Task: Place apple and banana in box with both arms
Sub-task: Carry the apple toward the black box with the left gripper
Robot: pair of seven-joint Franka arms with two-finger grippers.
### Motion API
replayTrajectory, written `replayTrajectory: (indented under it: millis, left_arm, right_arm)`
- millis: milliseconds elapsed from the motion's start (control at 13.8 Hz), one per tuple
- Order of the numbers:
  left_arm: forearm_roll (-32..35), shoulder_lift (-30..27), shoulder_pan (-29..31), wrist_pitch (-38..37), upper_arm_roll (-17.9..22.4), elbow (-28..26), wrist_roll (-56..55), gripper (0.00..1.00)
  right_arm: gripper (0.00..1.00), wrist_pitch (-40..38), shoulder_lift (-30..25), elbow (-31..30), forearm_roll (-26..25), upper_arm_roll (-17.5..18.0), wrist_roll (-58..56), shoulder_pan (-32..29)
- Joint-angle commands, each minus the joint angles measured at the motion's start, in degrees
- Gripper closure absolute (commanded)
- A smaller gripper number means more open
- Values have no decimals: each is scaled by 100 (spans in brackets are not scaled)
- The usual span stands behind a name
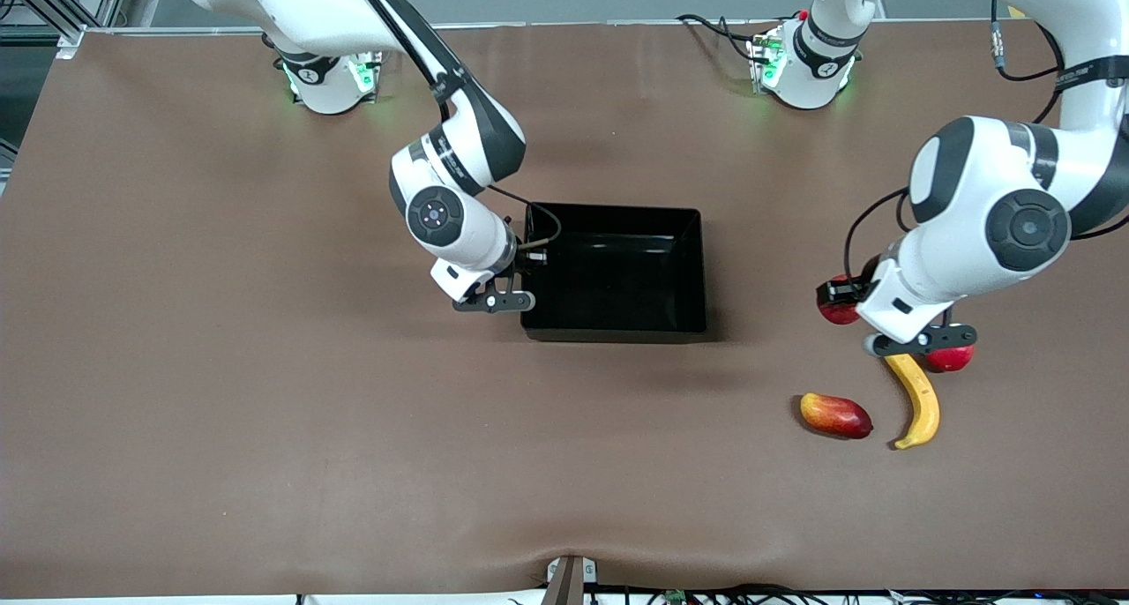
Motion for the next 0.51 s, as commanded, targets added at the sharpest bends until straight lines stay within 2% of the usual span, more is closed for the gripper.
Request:
replayTrajectory:
  millis: [0,145,289,434]
  left_arm:
    - [-20,54,-177,-111,-193,113,-512,100]
    - [15,54,-502,-120,-238,34,-1040,100]
    - [-46,71,-652,-59,-273,52,-1287,100]
    - [-64,150,-993,160,-317,52,-1821,100]
  right_arm:
    - [0,-99,-51,159,160,-55,0,-133]
    - [0,-605,-112,473,125,-73,0,-299]
    - [0,-1701,-104,1219,81,-82,-9,-641]
    - [0,-2338,-112,1739,-172,-82,-88,-1036]
